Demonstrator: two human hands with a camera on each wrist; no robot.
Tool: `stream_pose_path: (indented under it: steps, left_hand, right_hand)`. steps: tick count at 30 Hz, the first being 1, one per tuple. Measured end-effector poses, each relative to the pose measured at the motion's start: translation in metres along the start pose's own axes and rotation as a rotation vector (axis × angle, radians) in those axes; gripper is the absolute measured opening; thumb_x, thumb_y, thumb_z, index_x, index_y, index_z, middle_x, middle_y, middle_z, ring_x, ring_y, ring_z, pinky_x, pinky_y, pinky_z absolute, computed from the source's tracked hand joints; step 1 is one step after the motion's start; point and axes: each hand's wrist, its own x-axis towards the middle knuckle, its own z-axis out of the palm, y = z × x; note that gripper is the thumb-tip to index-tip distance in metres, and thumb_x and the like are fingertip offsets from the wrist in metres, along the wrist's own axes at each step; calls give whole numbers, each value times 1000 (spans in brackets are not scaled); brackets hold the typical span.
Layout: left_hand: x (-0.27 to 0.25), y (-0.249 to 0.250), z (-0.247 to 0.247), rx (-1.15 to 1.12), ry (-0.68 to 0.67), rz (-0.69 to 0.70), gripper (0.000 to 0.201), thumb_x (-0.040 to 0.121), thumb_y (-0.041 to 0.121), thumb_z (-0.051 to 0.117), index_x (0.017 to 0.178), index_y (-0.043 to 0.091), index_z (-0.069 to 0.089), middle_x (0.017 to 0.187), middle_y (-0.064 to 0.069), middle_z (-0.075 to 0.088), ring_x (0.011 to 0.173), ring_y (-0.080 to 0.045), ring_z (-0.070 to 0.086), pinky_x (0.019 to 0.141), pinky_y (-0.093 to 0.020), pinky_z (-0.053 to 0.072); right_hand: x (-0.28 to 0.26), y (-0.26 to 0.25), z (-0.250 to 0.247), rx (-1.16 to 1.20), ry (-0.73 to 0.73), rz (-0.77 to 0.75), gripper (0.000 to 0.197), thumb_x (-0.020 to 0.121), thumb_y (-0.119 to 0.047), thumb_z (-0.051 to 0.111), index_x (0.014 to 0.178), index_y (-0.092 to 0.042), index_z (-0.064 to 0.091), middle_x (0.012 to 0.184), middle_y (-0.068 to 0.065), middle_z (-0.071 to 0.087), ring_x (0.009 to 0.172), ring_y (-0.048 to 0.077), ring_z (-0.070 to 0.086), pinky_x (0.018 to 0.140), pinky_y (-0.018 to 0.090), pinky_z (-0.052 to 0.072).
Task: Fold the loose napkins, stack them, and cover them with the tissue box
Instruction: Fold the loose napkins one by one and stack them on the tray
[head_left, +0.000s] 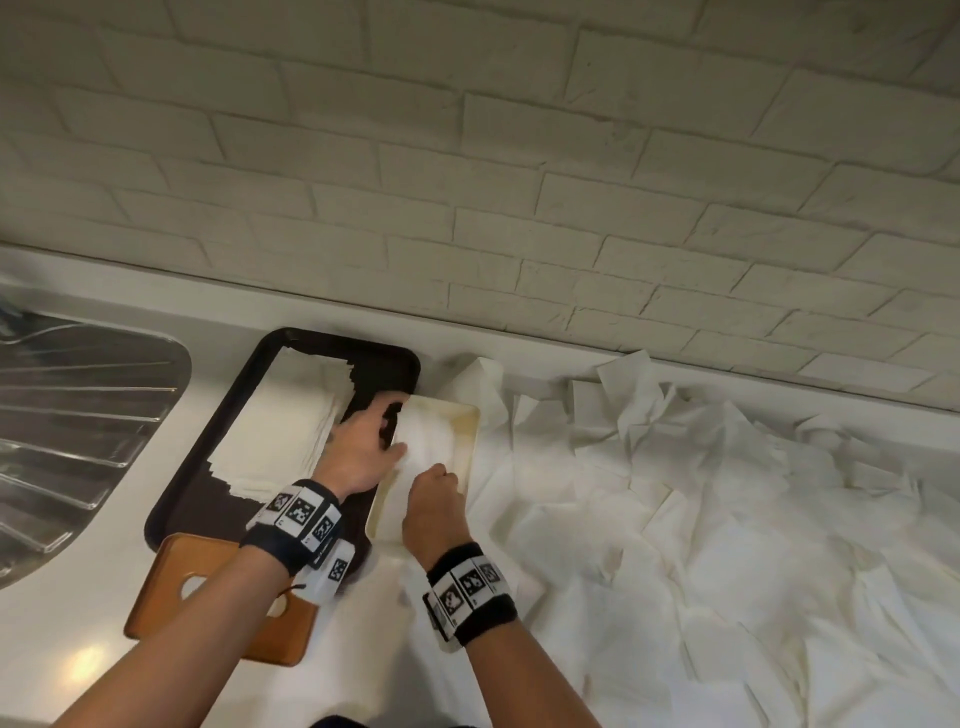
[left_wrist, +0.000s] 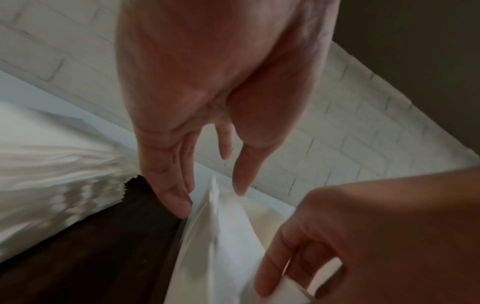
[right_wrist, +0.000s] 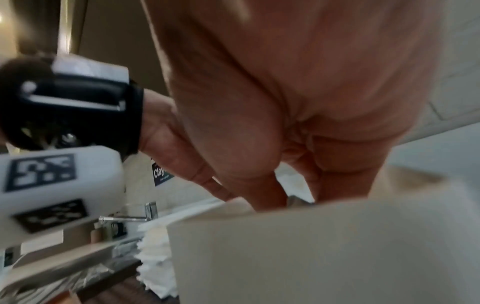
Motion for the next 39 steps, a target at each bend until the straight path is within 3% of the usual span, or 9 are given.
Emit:
stream_pose_path:
  steps: [5,12,15,19,22,25,30,35,39]
  left_hand:
    - [-6,-3,16,251,-74,9,56,98,18,72,149,37,56,142,-8,51,133,-31,55,114,-47,47]
    - [5,6,33,671,-237,34,67,103,43,66,161,51,34,166,-16,20,143,-42,42,118,-56,42]
    - [4,12,33,815,-208,38,74,97,49,73,160,50,35,174,-21,1,149,-45,35,119,-55,40]
    - [3,24,35,922,-53,300,48,99,33,68,145,28,58,162,-15,32,140,-38,42,110,-46,50]
    - [9,38,43,859,-214,424,38,104,30,59,141,17,62,143,-6,48,131,-28,52,103,-41,53]
    - [15,45,53,928,-428,310,54,101,43,65,147,17,54,146,-10,46,131,-34,53,103,-48,50]
    - [19,51,61,926,-553,307,58,103,39,67,157,26,51,162,-6,39,140,-34,51,111,-49,48]
    - [17,42,56,913,-607,284,70,102,30,68,164,24,36,175,-5,24,153,-32,39,119,-52,42]
    - [3,62,39,738,-305,427,48,109,29,54,155,20,45,165,-7,40,139,-32,53,109,-47,50]
  right_hand:
    - [1,1,3,-189,-98,-40,32,108,-14,56,136,3,54,135,21,57,123,31,60,108,36,52]
    - [-10,-1,-19,-86,-109,-75,35,108,-7,58,142,-5,57,135,18,59,125,33,61,107,39,52]
    - [-11,17,-49,71,48,9,30,110,-25,55,139,-17,55,124,11,65,112,29,68,99,39,58]
    - [5,86,-78,33,270,141,16,108,-29,49,118,-19,57,108,7,71,99,30,71,89,47,61]
    - [10,149,-70,-45,76,269,35,107,-43,59,132,-18,55,131,10,63,122,33,63,102,46,54]
    - [5,190,-50,-84,-88,284,58,96,-58,72,140,-25,55,135,5,57,132,31,53,107,45,49]
    - [0,216,-36,68,81,254,17,97,-32,76,89,-35,61,103,-4,66,98,21,68,92,44,59]
    - [-7,212,-37,39,52,163,22,99,-41,69,109,-31,52,114,-11,64,110,20,64,92,42,51]
    - [-11,202,-51,18,-65,117,26,93,-41,78,109,-32,60,105,-14,72,100,15,68,97,41,53]
